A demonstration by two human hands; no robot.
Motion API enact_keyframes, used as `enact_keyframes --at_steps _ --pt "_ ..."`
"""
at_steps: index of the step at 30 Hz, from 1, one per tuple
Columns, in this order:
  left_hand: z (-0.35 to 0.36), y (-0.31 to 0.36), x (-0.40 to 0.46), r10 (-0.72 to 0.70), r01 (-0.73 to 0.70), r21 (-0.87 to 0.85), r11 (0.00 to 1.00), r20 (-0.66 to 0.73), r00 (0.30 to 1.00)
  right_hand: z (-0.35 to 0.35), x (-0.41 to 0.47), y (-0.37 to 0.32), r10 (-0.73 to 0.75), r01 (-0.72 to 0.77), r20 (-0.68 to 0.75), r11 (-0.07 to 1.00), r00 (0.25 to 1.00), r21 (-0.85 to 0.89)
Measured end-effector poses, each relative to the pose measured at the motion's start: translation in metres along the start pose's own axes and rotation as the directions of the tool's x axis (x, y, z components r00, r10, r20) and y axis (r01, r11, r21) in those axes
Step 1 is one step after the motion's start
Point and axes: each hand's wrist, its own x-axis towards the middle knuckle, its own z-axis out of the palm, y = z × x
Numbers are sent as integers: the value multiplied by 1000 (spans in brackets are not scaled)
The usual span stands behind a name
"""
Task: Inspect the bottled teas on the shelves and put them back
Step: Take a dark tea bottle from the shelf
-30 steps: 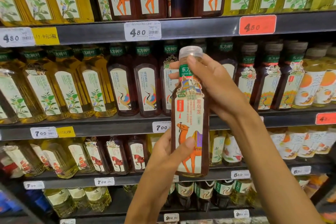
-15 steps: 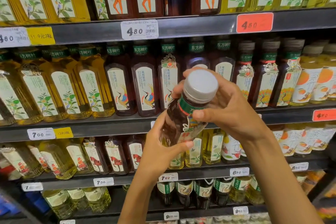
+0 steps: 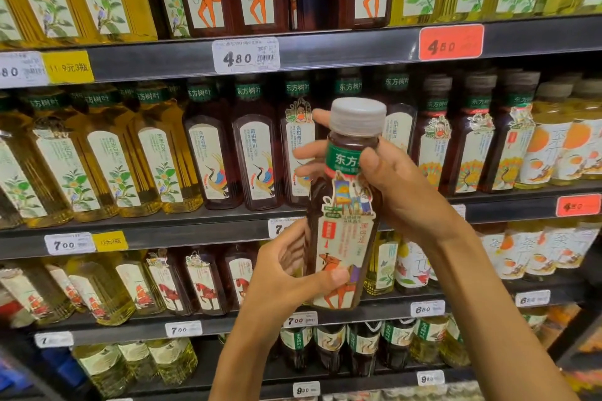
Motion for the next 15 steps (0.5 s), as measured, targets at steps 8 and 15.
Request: enact_keyframes --at_steps 8,15 --pt "8 -2 -6 -103 105 -93 990 24 994 4 2 10 20 -12 -281 1000 960 29" --pt "17 -9 -8 -197 205 -283 937 55 979 -2 8 10 114 -67 -220 975 969 212"
